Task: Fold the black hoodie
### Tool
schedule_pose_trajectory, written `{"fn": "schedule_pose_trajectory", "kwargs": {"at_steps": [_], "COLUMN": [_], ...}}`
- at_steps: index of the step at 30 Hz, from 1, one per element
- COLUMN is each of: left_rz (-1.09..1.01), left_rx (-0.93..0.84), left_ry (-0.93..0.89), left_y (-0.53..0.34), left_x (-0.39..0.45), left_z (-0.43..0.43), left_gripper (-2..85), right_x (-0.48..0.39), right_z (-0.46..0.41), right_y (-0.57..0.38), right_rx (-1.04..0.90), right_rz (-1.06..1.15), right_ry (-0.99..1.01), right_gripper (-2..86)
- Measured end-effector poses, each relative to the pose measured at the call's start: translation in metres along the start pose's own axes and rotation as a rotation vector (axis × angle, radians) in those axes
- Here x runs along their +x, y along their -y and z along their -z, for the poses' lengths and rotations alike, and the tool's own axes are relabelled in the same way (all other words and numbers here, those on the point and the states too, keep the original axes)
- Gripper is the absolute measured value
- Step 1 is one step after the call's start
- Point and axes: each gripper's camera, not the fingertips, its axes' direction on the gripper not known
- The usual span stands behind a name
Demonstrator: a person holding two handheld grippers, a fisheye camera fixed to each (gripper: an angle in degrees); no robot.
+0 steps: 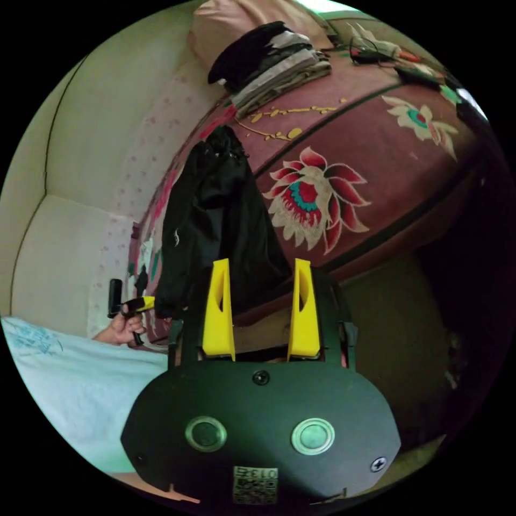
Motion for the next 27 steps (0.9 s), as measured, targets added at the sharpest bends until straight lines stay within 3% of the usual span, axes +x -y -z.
{"fn": "schedule_pose_trajectory", "kwargs": {"at_steps": [4,9,15,18,23,27], "left_rz": [0.004,0.038,0.109,0.083,-0.048,-0.101], "left_rx": [-0.042,-0.124,-0.110,-0.082,-0.058,-0.087], "left_ry": [-0.059,-0.121,-0.185,-0.249,-0.253,-0.286], "left_y": [0.008,0.025,0.038,0.038,0.040,0.020], "left_x": [-0.008,-0.014,-0.031,-0.029,0.013,0.039], "left_z": [0.021,0.025,0.059,0.090,0.156,0.203], "left_gripper": [18.1,17.0,5.4,2.9,2.5,3.1], "right_x": [0.031,0.041,0.064,0.054,0.046,0.036], "right_z": [-0.021,-0.044,-0.062,-0.069,-0.047,-0.031], "right_y": [-0.010,-0.011,0.000,0.010,0.020,0.022], "right_rx": [-0.027,-0.066,-0.137,-0.147,-0.087,-0.146], "right_rz": [-0.058,-0.067,-0.089,0.031,0.148,0.228], "right_ry": [0.119,0.067,0.117,0.022,0.145,0.207], "right_gripper": [17.2,16.1,4.3,2.5,1.1,0.8]}}
